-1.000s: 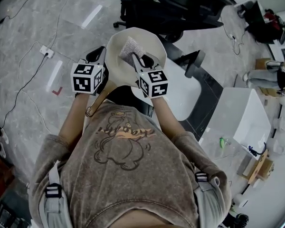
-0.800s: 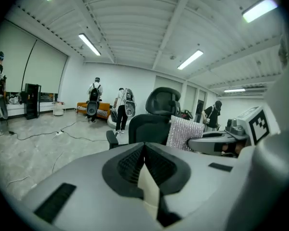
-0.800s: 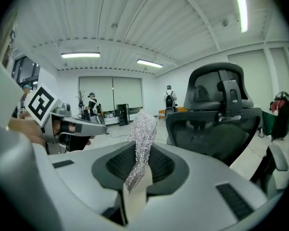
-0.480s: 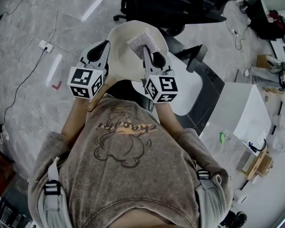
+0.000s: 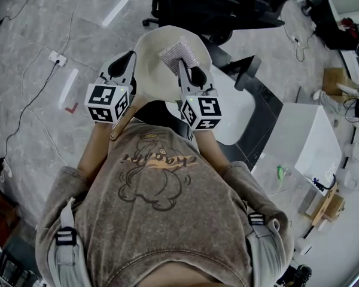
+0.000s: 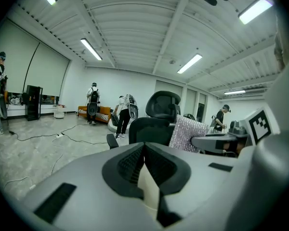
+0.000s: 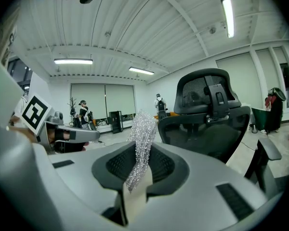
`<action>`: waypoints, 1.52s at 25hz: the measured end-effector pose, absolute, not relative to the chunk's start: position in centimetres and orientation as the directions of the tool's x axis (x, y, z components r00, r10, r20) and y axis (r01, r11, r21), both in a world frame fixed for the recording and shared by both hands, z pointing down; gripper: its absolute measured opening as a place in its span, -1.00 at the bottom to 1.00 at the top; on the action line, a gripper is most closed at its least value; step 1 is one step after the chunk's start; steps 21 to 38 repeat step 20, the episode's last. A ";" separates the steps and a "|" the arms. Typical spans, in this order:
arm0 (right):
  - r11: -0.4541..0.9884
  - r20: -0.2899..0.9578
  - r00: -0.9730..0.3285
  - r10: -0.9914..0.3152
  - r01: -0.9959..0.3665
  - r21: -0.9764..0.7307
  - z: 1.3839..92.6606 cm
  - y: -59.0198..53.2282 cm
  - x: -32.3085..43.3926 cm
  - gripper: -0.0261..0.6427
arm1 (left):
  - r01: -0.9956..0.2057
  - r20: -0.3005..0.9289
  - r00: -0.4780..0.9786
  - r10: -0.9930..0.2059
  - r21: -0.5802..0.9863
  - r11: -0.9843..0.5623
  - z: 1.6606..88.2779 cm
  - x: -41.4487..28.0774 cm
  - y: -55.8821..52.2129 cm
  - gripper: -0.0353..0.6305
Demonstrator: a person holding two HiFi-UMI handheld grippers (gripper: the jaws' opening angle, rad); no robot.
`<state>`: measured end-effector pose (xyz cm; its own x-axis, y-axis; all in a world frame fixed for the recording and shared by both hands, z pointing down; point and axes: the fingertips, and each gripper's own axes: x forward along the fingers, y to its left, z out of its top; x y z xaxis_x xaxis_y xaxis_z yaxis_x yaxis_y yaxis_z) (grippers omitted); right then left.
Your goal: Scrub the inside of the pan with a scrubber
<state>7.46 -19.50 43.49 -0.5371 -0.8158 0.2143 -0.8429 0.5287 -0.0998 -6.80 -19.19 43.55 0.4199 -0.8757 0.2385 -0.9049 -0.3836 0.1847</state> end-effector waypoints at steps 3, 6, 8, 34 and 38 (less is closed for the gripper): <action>0.529 0.222 -0.539 -0.813 -0.842 -0.106 43.8 -19.4 7.6 -0.68 | -0.904 0.245 0.422 -0.873 0.186 -0.384 43.7 -6.7 -19.2 -0.84; 0.534 0.221 -0.544 -0.809 -0.838 -0.111 43.7 -19.1 7.6 -0.68 | -0.904 0.251 0.423 -0.871 0.188 -0.385 43.8 -6.7 -19.1 -0.84; 0.537 0.221 -0.547 -0.807 -0.836 -0.110 43.8 -19.1 7.5 -0.68 | -0.903 0.254 0.424 -0.869 0.185 -0.387 43.9 -6.6 -19.1 -0.84; 0.556 0.240 -0.564 -0.790 -0.824 -0.110 44.3 -18.6 7.1 -0.68 | -0.899 0.270 0.435 -0.859 0.189 -0.395 44.2 -6.5 -18.6 -0.84; 0.556 0.240 -0.564 -0.790 -0.824 -0.110 44.3 -18.6 7.1 -0.68 | -0.899 0.270 0.435 -0.859 0.189 -0.395 44.2 -6.5 -18.6 -0.84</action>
